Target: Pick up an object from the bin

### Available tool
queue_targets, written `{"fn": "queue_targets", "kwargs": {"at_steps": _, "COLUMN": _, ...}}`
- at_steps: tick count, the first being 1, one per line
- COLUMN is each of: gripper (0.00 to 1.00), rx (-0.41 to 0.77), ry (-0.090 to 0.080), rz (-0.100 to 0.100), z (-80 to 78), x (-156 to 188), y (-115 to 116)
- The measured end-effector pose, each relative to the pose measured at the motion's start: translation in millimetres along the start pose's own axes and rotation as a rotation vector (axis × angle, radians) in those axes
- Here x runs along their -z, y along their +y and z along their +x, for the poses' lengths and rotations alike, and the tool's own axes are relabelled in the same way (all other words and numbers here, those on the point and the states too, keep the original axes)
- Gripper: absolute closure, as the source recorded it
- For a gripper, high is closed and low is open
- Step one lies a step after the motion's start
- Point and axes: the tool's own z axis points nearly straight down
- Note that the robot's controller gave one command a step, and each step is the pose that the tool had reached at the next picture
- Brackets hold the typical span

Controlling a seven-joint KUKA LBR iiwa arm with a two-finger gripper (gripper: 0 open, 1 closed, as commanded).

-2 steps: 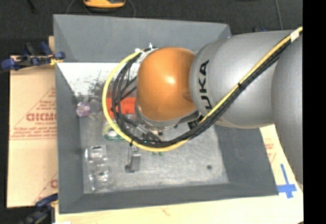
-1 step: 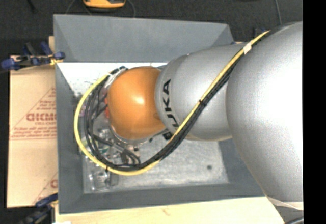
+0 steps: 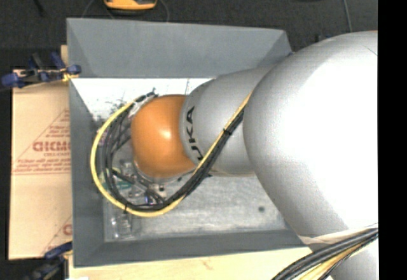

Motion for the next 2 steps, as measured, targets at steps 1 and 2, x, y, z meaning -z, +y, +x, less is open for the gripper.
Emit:
{"fn": "queue_targets", "kwargs": {"at_steps": 1, "gripper": 0.00, "rx": -0.030, "ry": 0.015, "rz": 0.008, "z": -71.6, "x": -19.2, "y": 10.1}}
{"fn": "queue_targets", "kwargs": {"at_steps": 2, "gripper": 1.00, "rx": -0.032, "ry": 0.013, "rz": 0.007, "z": -71.0, "x": -17.3, "y": 9.5}}
